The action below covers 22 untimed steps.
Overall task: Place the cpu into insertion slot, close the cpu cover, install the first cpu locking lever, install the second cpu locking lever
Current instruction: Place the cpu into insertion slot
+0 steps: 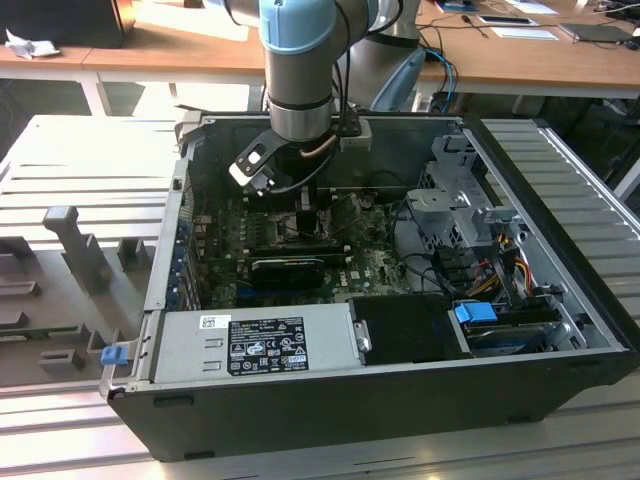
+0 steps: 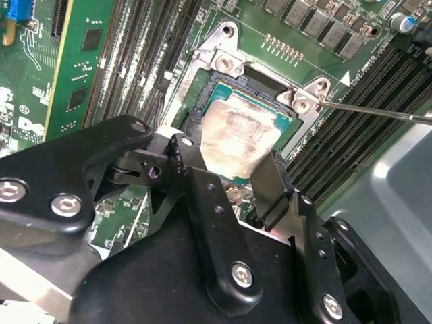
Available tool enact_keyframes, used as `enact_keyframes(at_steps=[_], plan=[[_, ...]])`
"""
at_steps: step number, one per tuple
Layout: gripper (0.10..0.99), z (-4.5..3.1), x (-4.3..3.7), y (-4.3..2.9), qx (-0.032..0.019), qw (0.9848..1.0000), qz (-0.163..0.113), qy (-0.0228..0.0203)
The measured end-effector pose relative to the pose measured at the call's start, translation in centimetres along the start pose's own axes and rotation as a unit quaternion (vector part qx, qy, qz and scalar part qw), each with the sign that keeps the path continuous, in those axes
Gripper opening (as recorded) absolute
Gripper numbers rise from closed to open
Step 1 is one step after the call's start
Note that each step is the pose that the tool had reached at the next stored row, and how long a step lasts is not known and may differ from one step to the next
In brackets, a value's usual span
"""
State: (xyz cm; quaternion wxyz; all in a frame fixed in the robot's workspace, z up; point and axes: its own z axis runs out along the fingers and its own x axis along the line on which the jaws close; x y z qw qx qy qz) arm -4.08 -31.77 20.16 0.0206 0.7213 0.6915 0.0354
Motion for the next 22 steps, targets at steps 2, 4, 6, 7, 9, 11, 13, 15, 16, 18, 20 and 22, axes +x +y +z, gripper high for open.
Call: enact_keyframes(at_steps=[2, 4, 6, 7, 9, 11, 13, 15, 16, 18, 20, 22], plan=[[0.604, -0.01, 0.00, 0.00, 0.0001, 1.0000, 0.000, -0.0001], [0.604, -0.01, 0.00, 0.01, 0.0001, 1.0000, 0.000, -0.0001], [0.604, -0.19, 0.00, 0.02, 0.0001, 1.0000, 0.000, -0.0001], [0.604, -0.37, 0.00, 0.03, 0.0001, 1.0000, 0.000, -0.0001], [0.604, -0.76, 0.01, 0.06, 0.0001, 1.0000, 0.000, -0.0001], [0.525, -0.89, 0.01, 0.07, 0.0001, 1.0000, 0.000, -0.0001], [0.459, -1.05, 0.02, 0.09, 0.0001, 1.0000, 0.000, -0.0001], [0.220, -1.24, 0.02, 0.10, 0.0001, 1.0000, 0.000, -0.0002], [0.157, -1.34, 0.03, 0.11, 0.0001, 1.0000, 0.000, -0.0003], [0.106, -1.53, 0.03, 0.12, 0.0001, 1.0000, 0.000, -0.0004], [0.106, -1.71, 0.03, 0.14, 0.0001, 1.0000, 0.001, -0.0004], [0.106, -1.89, 0.04, 0.15, 0.0001, 1.0000, 0.001, -0.0004]])
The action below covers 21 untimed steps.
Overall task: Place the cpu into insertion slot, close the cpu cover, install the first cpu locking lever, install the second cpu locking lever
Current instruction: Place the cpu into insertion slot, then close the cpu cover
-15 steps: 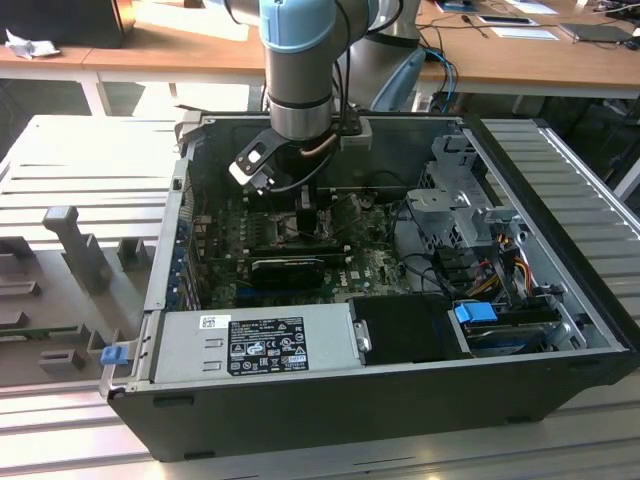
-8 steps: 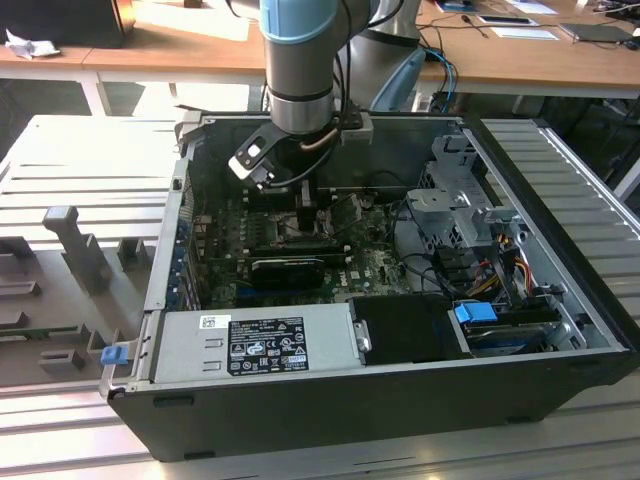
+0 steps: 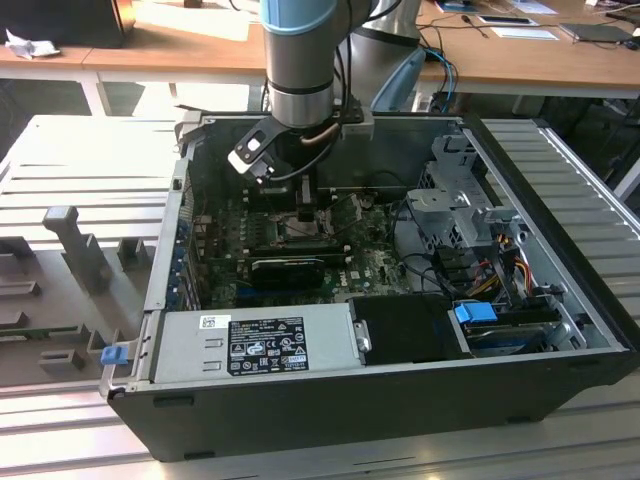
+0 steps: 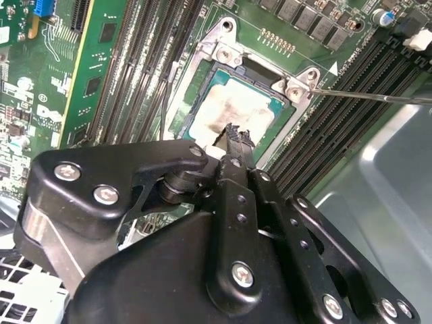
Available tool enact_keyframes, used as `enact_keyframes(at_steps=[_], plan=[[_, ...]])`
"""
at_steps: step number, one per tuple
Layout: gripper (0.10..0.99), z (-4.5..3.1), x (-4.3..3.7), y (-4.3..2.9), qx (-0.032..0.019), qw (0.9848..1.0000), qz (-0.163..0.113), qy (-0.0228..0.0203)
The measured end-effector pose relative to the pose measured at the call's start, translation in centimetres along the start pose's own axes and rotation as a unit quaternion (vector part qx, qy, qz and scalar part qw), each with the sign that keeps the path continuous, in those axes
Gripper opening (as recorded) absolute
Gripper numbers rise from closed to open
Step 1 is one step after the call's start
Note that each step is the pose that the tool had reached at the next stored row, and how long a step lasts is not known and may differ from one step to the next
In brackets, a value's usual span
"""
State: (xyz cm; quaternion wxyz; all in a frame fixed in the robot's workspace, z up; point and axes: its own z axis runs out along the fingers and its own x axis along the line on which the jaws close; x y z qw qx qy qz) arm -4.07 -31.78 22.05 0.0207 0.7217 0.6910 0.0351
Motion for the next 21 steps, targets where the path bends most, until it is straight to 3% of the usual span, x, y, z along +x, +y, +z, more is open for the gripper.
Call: enact_keyframes(at_steps=[7, 9, 12, 13, 14, 15, 16, 17, 19, 21], plan=[[0.106, -0.28, 0.01, 0.02, 0.0000, 1.0000, 0.000, 0.0001], [0.106, -0.25, 0.02, 0.60, 0.0010, 1.0000, 0.000, -0.0001], [0.106, -1.29, 0.06, 0.74, 0.0022, 1.0000, 0.000, -0.0003], [0.106, -1.27, 0.03, 1.03, 0.0055, 1.0000, 0.000, 0.0009], [0.106, -1.26, 0.01, 1.21, 0.0080, 0.9999, 0.001, 0.0079], [0.106, -1.25, 0.03, 1.41, 0.0113, 0.9997, -0.016, 0.0160], [0.106, -1.31, 0.02, 1.40, 0.0130, 0.9995, -0.025, 0.0170], [0.106, -2.17, 0.05, 1.48, 0.0132, 0.9994, -0.026, 0.0165], [0.106, -2.94, 0.08, 1.54, 0.0132, 0.9995, -0.026, 0.0152], [0.106, -3.19, 0.10, 1.72, 0.0131, 0.9995, -0.026, 0.0151]])
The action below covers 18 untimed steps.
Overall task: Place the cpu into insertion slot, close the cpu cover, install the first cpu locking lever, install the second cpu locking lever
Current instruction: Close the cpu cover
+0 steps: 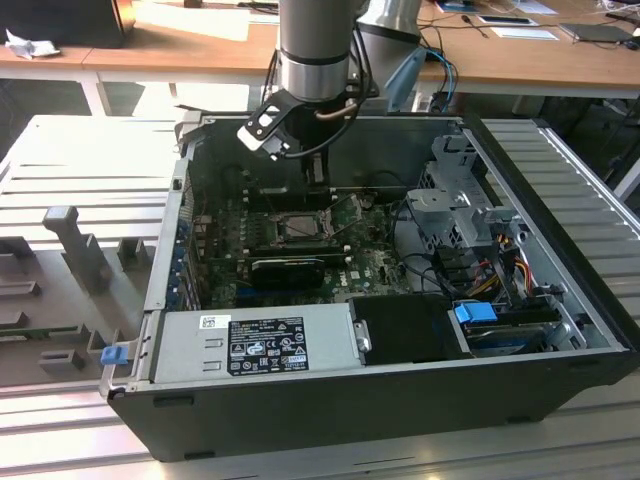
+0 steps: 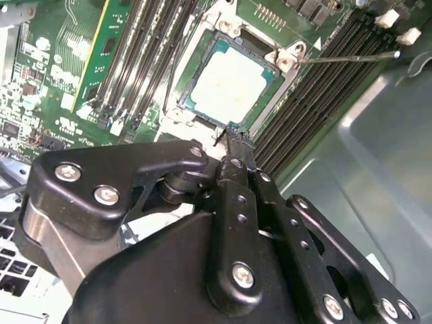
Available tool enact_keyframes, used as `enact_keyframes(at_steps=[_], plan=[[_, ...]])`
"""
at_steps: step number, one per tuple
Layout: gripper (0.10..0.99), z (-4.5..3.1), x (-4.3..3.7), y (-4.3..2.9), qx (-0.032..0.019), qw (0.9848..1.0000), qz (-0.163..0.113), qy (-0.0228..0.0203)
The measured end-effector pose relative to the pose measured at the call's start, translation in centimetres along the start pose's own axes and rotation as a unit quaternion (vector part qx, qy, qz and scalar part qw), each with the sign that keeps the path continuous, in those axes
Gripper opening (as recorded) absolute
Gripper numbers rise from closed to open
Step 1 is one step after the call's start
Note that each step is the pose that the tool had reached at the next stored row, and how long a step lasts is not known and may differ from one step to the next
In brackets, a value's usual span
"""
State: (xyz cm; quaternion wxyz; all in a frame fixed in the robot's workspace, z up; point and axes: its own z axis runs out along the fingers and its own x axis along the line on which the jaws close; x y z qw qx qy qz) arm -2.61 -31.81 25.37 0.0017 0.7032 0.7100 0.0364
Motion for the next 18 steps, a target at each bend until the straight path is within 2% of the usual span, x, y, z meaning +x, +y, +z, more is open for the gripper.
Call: enact_keyframes(at_steps=[3, 6, 8, 18], plan=[[0.106, -0.05, 0.00, 0.68, 0.0003, 1.0000, 0.000, 0.0000], [0.106, -0.05, -0.02, 1.67, 0.0020, 1.0000, 0.000, -0.0001], [0.106, -0.03, -0.02, 2.73, 0.0041, 1.0000, 0.000, 0.0000], [0.106, 0.09, -0.05, 5.12, 0.0046, 1.0000, 0.000, 0.0000]])
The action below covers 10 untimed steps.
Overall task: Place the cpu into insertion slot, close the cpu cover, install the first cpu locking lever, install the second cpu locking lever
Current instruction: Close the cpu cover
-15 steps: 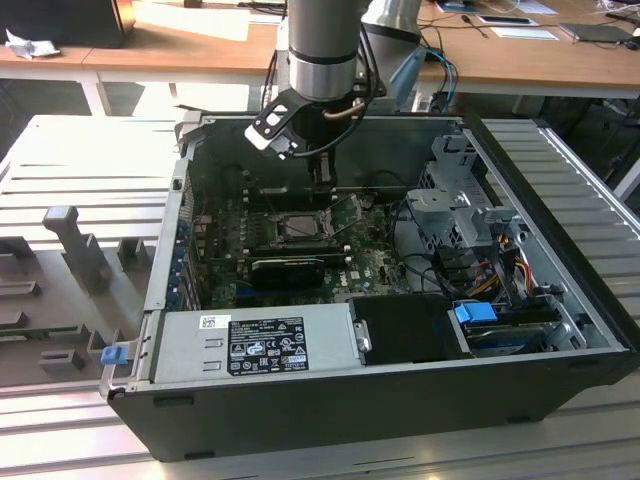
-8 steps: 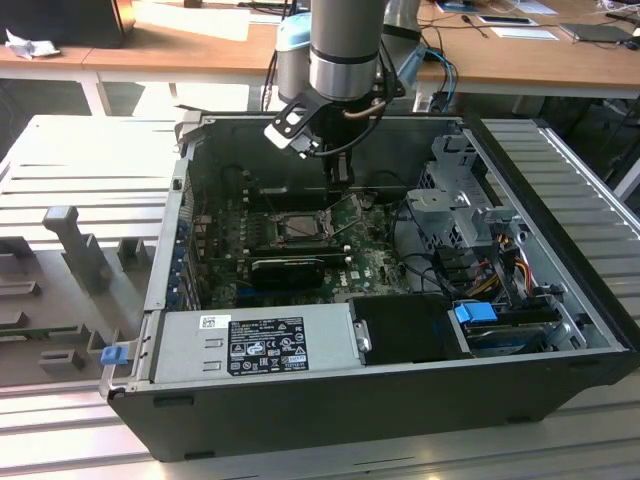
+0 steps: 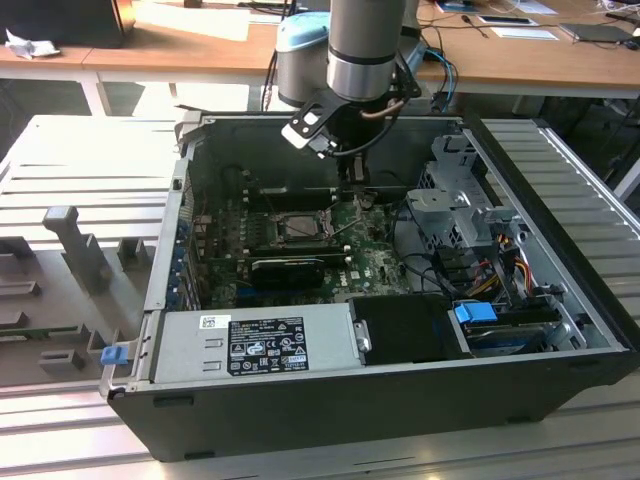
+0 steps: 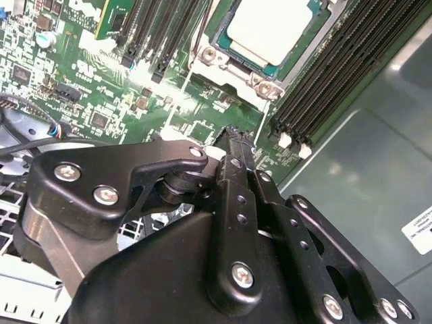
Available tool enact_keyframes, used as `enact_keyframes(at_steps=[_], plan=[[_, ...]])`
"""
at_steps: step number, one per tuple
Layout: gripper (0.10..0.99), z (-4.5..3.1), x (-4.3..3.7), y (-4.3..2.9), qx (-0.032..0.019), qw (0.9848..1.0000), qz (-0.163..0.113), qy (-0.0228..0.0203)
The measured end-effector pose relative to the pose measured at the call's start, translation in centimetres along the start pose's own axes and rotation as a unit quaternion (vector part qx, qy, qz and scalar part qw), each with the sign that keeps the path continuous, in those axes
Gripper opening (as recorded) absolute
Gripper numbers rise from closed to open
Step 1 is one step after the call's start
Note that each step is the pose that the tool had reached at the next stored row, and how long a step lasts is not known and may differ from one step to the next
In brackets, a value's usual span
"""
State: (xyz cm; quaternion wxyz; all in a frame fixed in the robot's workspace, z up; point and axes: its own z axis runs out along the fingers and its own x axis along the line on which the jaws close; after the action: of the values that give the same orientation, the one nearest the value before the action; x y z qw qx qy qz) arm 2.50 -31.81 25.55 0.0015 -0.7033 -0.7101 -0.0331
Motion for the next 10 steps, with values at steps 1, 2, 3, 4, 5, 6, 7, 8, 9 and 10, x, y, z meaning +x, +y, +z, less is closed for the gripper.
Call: enact_keyframes(at_steps=[1, 2, 3, 4, 5, 6, 7, 8, 9, 10], plan=[[0.106, 0.02, 0.00, 0.31, 0.0003, 1.0000, 0.000, 0.0000], [0.106, 0.02, -0.01, 0.53, 0.0008, 1.0000, 0.000, 0.0000], [0.106, 0.03, -0.01, 0.69, 0.0011, 1.0000, 0.000, 0.0000], [0.106, 0.04, -0.01, 0.79, 0.0012, 1.0000, 0.000, 0.0001], [0.106, 0.05, -0.01, 1.06, 0.0012, 1.0000, 0.000, 0.0000], [0.106, 0.06, -0.01, 1.32, 0.0012, 1.0000, 0.000, 0.0000], [0.106, 0.07, -0.02, 1.54, 0.0012, 1.0000, 0.000, 0.0000], [0.106, 0.08, -0.02, 1.77, 0.0012, 1.0000, 0.000, 0.0000], [0.106, 0.09, -0.02, 1.88, 0.0012, 1.0000, 0.000, 0.0000], [0.106, 0.09, -0.02, 1.98, 0.0012, 1.0000, 0.000, 0.0000]])
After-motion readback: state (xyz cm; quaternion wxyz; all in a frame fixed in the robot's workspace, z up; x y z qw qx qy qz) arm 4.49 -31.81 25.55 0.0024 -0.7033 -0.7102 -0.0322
